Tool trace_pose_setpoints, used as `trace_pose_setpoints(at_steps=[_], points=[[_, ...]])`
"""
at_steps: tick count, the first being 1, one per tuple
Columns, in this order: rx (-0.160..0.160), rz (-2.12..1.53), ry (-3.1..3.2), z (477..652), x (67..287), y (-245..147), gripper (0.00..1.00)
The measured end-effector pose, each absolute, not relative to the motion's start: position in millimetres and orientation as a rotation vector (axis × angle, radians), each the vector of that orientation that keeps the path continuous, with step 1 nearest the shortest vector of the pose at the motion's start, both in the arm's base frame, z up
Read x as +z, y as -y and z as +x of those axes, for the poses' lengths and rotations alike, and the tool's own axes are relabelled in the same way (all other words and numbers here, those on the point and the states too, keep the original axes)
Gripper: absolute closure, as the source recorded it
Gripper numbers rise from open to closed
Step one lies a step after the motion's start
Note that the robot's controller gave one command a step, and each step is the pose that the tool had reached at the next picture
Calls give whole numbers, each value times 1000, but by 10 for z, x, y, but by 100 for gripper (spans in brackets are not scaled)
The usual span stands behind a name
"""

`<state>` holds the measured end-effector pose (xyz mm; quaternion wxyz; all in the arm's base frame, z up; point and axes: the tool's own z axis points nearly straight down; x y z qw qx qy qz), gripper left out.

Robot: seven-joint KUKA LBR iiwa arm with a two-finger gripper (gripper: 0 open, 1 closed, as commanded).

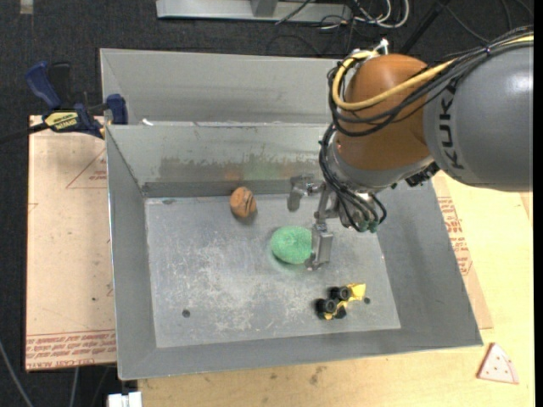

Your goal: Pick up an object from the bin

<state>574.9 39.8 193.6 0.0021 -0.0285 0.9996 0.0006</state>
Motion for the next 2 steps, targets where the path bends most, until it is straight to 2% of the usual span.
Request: trace_pose_setpoints(at_steps=[1, 2], points=[[2, -173, -3139, 5770, 1650, -201, 0], [1, -84, -3135, 6048, 1194, -215, 0]])
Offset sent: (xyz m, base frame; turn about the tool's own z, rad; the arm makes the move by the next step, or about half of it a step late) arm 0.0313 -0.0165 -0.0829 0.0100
